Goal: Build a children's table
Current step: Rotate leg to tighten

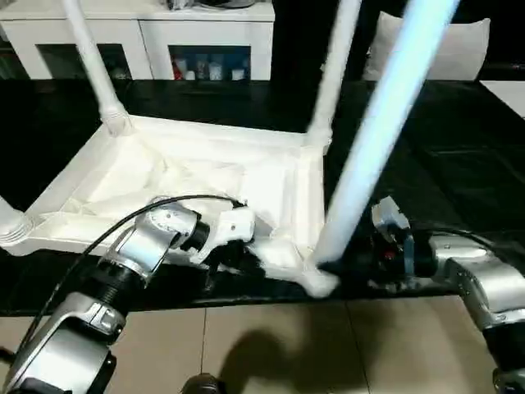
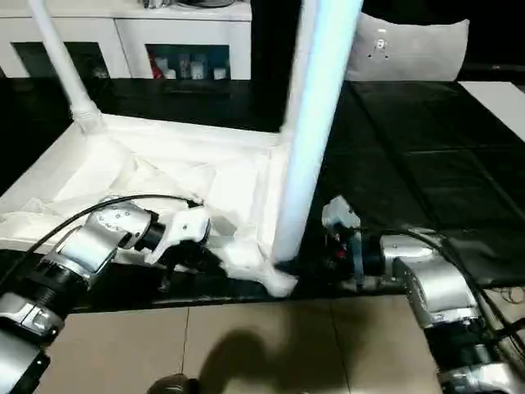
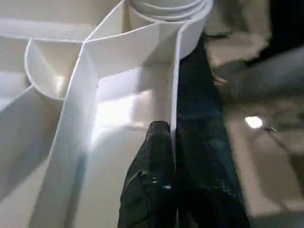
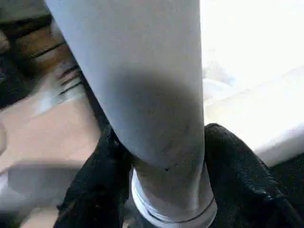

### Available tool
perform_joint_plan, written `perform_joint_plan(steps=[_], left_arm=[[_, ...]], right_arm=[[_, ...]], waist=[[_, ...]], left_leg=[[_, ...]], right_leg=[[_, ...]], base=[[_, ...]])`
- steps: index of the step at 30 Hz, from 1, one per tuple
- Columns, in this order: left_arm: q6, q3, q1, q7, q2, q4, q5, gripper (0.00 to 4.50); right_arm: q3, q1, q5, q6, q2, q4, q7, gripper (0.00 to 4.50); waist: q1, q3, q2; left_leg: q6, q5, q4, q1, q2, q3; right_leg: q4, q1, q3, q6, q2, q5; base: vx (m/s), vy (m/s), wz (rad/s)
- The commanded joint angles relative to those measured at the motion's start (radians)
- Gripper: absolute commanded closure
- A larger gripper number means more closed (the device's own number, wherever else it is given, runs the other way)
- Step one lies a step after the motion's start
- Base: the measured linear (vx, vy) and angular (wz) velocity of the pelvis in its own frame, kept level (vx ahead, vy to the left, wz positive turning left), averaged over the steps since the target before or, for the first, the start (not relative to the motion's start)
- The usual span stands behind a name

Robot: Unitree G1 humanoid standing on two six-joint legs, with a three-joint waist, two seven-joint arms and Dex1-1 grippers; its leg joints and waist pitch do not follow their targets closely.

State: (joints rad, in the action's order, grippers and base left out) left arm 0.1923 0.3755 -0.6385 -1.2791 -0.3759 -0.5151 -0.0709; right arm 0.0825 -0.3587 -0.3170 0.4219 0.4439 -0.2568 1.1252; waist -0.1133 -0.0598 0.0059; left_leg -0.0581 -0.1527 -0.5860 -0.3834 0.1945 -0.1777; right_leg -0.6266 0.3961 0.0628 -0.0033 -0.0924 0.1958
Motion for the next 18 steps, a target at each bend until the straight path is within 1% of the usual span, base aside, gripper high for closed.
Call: perform_joint_plan(steps=[1, 2, 3, 4, 6, 7, 8, 9, 10, 11, 12, 13, 14, 15, 16, 17, 18], left_arm=[[0.074, 0.013, -0.016, 0.080, 0.099, 0.033, 0.024, 4.50], [0.092, 0.008, -0.021, 0.108, 0.115, 0.027, 0.020, 4.50], [0.114, 0.002, -0.029, 0.144, 0.136, 0.019, 0.015, 4.50], [0.150, -0.010, -0.044, 0.212, 0.177, -0.001, 0.006, 4.50], [0.176, -0.024, -0.057, 0.273, 0.213, -0.020, 0.002, 4.50], [0.195, -0.035, -0.069, 0.333, 0.247, -0.036, -0.004, 4.50], [0.198, -0.040, -0.075, 0.363, 0.261, -0.044, -0.009, 4.50], [0.200, -0.048, -0.080, 0.390, 0.273, -0.050, -0.015, 4.50], [0.203, -0.055, -0.083, 0.410, 0.284, -0.054, -0.021, 4.50], [0.204, -0.058, -0.085, 0.415, 0.289, -0.054, -0.022, 4.50], [0.200, -0.057, -0.086, 0.422, 0.289, -0.049, -0.031, 4.50], [0.192, -0.054, -0.086, 0.418, 0.285, -0.049, -0.033, 4.50], [0.175, -0.050, -0.085, 0.412, 0.279, -0.049, -0.038, 4.50], [0.175, -0.050, -0.085, 0.412, 0.279, -0.049, -0.038, 4.50], [0.164, -0.048, -0.080, 0.402, 0.266, -0.045, -0.039, 4.50], [0.163, -0.048, -0.079, 0.401, 0.265, -0.045, -0.039, 4.50], [0.153, -0.046, -0.069, 0.381, 0.245, -0.036, -0.037, 4.50]], right_arm=[[0.000, -0.049, 0.037, 0.054, -0.080, -0.084, -0.206, 2.50], [-0.016, -0.064, 0.042, 0.067, -0.101, -0.106, -0.259, 2.50], [-0.036, -0.083, 0.047, 0.084, -0.126, -0.130, -0.324, 2.50], [-0.070, -0.115, 0.058, 0.114, -0.167, -0.150, -0.440, 2.50], [-0.095, -0.135, 0.060, 0.137, -0.208, -0.153, -0.523, 2.50], [-0.114, -0.152, 0.063, 0.143, -0.250, -0.156, -0.598, 2.50], [-0.115, -0.160, 0.074, 0.130, -0.264, -0.161, -0.626, 2.50], [-0.113, -0.167, 0.087, 0.116, -0.274, -0.166, -0.645, 2.50], [-0.111, -0.173, 0.099, 0.099, -0.282, -0.173, -0.655, 2.50], [-0.115, -0.177, 0.090, 0.087, -0.287, -0.177, -0.642, 2.50], [-0.114, -0.173, 0.080, 0.079, -0.284, -0.158, -0.613, 2.16], [-0.113, -0.169, 0.075, 0.082, -0.282, -0.147, -0.601, 2.16], [-0.112, -0.159, 0.066, 0.092, -0.277, -0.121, -0.580, 1.95], [-0.112, -0.159, 0.066, 0.092, -0.277, -0.121, -0.580, 1.77], [-0.108, -0.135, 0.055, 0.106, -0.260, -0.081, -0.552, 1.72], [-0.108, -0.133, 0.055, 0.107, -0.259, -0.079, -0.550, 1.72], [-0.105, -0.107, 0.047, 0.109, -0.227, -0.047, -0.507, 1.62]], waist=[[0.017, 0.052, -0.007], [0.017, 0.052, -0.007], [0.036, 0.054, -0.010], [0.045, 0.056, -0.002], [0.054, 0.055, -0.006], [0.057, 0.056, -0.006], [0.056, 0.058, -0.003], [0.057, 0.059, -0.005], [0.056, 0.059, -0.005], [0.055, 0.060, -0.005], [0.053, 0.062, -0.004], [0.052, 0.063, -0.004], [0.050, 0.064, -0.004], [0.048, 0.066, -0.003], [0.046, 0.067, -0.003], [0.043, 0.068, -0.003], [0.042, 0.069, -0.004]], left_leg=[[-0.028, -0.335, 0.079, 0.015, 0.030, 0.018], [-0.028, -0.335, 0.079, 0.015, 0.030, 0.018], [-0.037, -0.349, 0.080, 0.012, 0.027, 0.022], [-0.037, -0.352, 0.079, 0.015, 0.025, 0.021], [-0.035, -0.352, 0.076, 0.018, 0.024, 0.018], [-0.023, -0.340, 0.074, 0.016, 0.022, 0.016], [-0.021, -0.337, 0.074, 0.016, 0.021, 0.016], [-0.016, -0.330, 0.073, 0.017, 0.021, 0.015], [-0.013, -0.322, 0.072, 0.016, 0.021, 0.014], [-0.005, -0.306, 0.072, 0.013, 0.021, 0.013], [0.006, -0.289, 0.070, 0.013, 0.021, 0.012], [0.011, -0.279, 0.070, 0.013, 0.022, 0.011], [0.019, -0.256, 0.070, 0.010, 0.022, 0.012], [0.029, -0.236, 0.070, 0.011, 0.024, 0.011], [0.037, -0.216, 0.070, 0.011, 0.023, 0.010], [0.041, -0.207, 0.069, 0.012, 0.025, 0.010], [0.047, -0.192, 0.069, 0.011, 0.025, 0.009]], right_leg=[[0.097, -0.037, -0.034, -0.175, -0.058, 0.410], [0.097, -0.037, -0.034, -0.175, -0.058, 0.410], [0.100, -0.039, -0.032, -0.161, -0.056, 0.421], [0.102, -0.036, -0.033, -0.165, -0.054, 0.400], [0.103, -0.032, -0.035, -0.174, -0.051, 0.377], [0.106, -0.032, -0.036, -0.174, -0.050, 0.357], [0.105, -0.033, -0.035, -0.175, -0.051, 0.352], [0.107, -0.033, -0.036, -0.174, -0.050, 0.339], [0.106, -0.034, -0.036, -0.176, -0.050, 0.325], [0.105, -0.036, -0.036, -0.180, -0.049, 0.294], [0.103, -0.039, -0.036, -0.185, -0.049, 0.264], [0.102, -0.039, -0.037, -0.188, -0.048, 0.244], [0.099, -0.043, -0.036, -0.193, -0.047, 0.209], [0.095, -0.044, -0.035, -0.202, -0.046, 0.172], [0.095, -0.047, -0.034, -0.207, -0.045, 0.139], [0.093, -0.047, -0.035, -0.211, -0.046, 0.122], [0.090, -0.049, -0.035, -0.220, -0.047, 0.095]], base=[[0.000, 0.000, 0.00], [0.000, 0.000, 0.00], [0.000, 0.000, 0.00], [0.000, 0.000, 0.00], [0.000, 0.000, 0.00], [0.000, 0.000, 0.00], [0.000, 0.000, 0.00], [0.000, 0.000, 0.00], [0.000, 0.000, 0.00], [0.000, 0.000, 0.00], [0.000, 0.000, 0.00], [0.000, 0.000, 0.00], [0.000, 0.000, 0.00], [0.000, 0.000, 0.00], [0.000, 0.000, 0.00], [0.000, 0.000, 0.00], [0.000, 0.000, 0.00]])
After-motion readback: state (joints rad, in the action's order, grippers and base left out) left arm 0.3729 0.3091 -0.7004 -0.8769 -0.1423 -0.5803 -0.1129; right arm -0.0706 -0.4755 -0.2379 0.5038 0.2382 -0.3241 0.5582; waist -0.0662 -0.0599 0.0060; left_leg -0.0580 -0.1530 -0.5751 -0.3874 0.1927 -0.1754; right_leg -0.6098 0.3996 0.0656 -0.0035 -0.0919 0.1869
